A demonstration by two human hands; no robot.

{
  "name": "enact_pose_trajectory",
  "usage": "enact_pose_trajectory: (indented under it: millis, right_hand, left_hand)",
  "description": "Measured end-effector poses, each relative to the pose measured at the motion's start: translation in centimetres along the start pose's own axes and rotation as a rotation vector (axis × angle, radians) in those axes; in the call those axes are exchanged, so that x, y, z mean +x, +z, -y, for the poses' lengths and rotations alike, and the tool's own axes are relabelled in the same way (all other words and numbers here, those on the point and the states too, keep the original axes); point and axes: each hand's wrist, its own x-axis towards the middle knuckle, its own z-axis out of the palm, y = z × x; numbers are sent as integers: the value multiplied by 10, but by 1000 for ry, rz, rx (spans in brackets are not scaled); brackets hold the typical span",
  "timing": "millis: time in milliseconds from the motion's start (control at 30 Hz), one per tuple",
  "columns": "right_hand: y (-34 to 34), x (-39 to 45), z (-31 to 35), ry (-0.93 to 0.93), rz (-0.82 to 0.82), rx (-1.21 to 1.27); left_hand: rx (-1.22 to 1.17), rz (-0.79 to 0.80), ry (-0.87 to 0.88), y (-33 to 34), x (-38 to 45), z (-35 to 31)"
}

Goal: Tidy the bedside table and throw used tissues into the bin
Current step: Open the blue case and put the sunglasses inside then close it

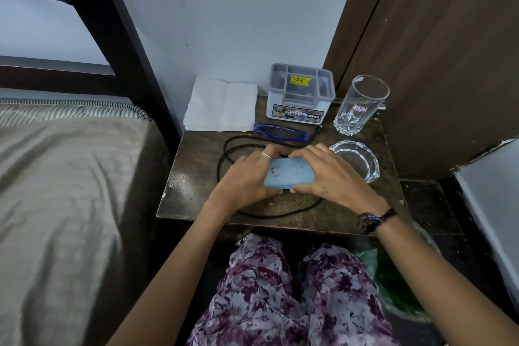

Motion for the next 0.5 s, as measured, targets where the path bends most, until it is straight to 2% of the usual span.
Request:
enact_pose_trajectory:
  millis: [300, 500]
  right_hand:
    - [13, -7, -10, 35, -58, 34]
    - [21, -5, -7, -75, -100, -85]
  left_hand:
    - [-434, -124, -190, 9, -15, 33]
    - [-439, -129, -208, 14, -18, 37]
